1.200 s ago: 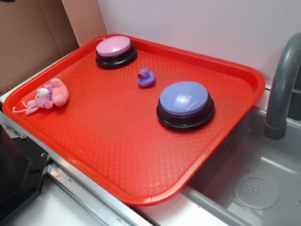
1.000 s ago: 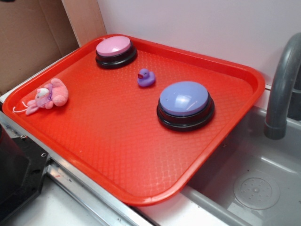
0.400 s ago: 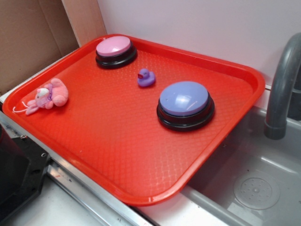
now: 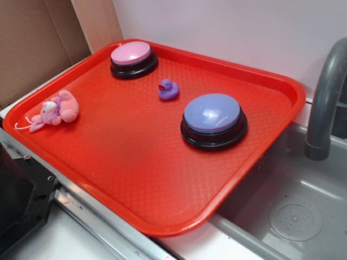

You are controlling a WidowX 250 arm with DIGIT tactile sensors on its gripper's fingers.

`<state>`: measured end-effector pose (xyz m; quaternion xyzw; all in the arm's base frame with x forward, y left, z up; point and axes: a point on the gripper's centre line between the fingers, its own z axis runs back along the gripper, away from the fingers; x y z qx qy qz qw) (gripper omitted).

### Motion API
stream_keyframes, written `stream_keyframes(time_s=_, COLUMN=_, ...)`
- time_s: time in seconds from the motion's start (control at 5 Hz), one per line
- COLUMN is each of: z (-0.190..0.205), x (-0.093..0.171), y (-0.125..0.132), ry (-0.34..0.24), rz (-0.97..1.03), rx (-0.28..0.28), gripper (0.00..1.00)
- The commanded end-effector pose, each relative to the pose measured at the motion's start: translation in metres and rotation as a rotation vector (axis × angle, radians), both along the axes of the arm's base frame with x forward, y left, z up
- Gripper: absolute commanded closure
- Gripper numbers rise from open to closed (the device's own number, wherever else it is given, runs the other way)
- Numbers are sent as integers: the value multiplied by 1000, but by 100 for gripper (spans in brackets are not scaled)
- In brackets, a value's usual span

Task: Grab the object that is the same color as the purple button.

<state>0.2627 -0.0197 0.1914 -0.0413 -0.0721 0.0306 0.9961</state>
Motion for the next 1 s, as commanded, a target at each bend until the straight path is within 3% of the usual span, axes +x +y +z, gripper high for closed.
stream_keyframes(time_s=0.0, z=-55, x=30, y=-2, ry=10, rz=-88, rx=83, gripper=0)
stream_keyframes(time_s=0.2, z=-86, x=24, y=3, ry=62, rz=-119, rx=120, gripper=0)
stream_keyframes(time_s=0.4, z=-110, x=20, y=9, ry=92, rz=-124, rx=115, gripper=0)
stream_keyframes(time_s=0.8, z=-133, x=43, y=1, ry=61, rz=-127, rx=110, gripper=0)
